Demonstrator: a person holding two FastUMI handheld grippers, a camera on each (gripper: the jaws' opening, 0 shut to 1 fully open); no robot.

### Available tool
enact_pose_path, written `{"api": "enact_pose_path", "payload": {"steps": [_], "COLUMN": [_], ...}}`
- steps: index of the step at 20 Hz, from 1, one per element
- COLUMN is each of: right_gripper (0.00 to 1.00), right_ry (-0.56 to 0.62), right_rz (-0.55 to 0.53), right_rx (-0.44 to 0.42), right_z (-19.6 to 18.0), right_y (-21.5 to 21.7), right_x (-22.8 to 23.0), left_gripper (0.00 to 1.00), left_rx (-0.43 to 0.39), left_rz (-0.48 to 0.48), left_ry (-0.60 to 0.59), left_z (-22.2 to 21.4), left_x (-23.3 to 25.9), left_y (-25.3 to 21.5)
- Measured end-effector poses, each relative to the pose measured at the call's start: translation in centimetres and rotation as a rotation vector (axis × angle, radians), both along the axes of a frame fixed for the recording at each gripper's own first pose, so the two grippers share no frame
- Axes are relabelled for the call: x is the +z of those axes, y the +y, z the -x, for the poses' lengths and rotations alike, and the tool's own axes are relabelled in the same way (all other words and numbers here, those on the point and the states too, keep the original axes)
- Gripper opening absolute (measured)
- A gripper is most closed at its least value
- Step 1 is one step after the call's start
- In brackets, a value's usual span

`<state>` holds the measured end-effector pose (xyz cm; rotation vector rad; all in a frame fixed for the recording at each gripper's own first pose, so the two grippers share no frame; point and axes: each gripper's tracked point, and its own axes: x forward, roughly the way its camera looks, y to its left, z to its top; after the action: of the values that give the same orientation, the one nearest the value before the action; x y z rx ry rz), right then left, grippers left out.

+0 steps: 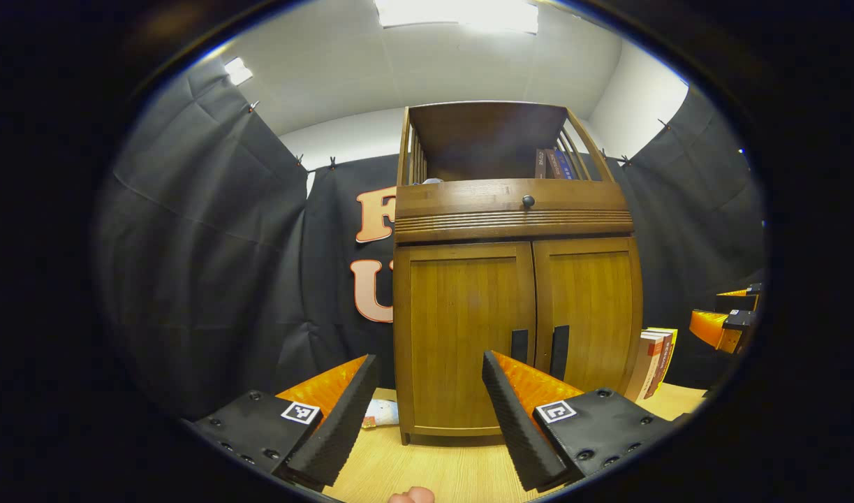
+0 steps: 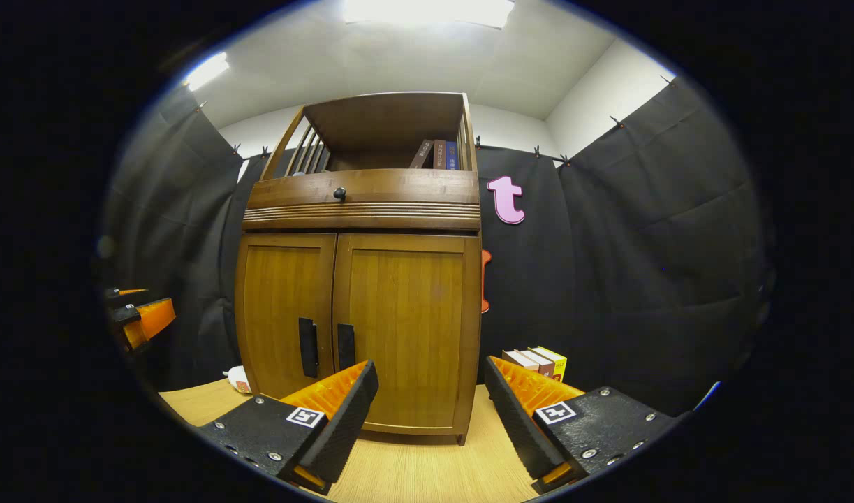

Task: Open the right door of the double-door shoe cabinet with the right hand, and open the left door with the left hand.

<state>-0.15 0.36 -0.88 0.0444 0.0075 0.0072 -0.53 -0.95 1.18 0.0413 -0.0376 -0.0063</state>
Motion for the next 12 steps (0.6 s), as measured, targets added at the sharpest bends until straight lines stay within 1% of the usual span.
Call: {"api": "enact_pose_path", "payload": {"steps": [1, 2, 5, 7, 8, 9, 12], "right_gripper": [0.98, 0.94, 0.94, 0.94, 0.94, 0.94, 0.94], "right_ry": [-0.001, 0.000, 0.000, -0.009, -0.022, -0.034, -0.044], "right_rz": [-0.001, -0.002, -0.003, 0.008, 0.011, 0.011, 0.002], "right_rx": [0.004, 0.010, 0.043, 0.067, 0.081, 0.099, 0.141], "right_z": [-0.3, -0.6, -1.0, -2.8, -3.6, -4.4, -7.7], "right_y": [0.2, 0.4, 1.2, 2.5, 3.2, 4.0, 6.5], "right_x": [0.2, 0.3, 0.3, 1.1, 1.5, 2.0, 2.4], "left_gripper": [0.97, 0.98, 0.98, 0.96, 0.98, 0.96, 0.97], "left_rx": [-0.002, -0.002, -0.012, -0.018, -0.023, -0.023, -0.007], "left_rz": [-0.002, -0.003, 0.019, 0.028, 0.029, 0.027, 0.016], "left_ry": [-0.001, -0.004, -0.003, -0.006, -0.005, -0.007, -0.008], "left_z": [0.0, 0.0, -0.2, -0.3, -0.4, -0.3, -0.1], "left_x": [0.1, 0.1, 0.3, 0.6, 0.7, 0.8, 0.8], "left_y": [-0.1, -0.2, -0.6, -0.7, -0.7, -0.8, -0.4]}}
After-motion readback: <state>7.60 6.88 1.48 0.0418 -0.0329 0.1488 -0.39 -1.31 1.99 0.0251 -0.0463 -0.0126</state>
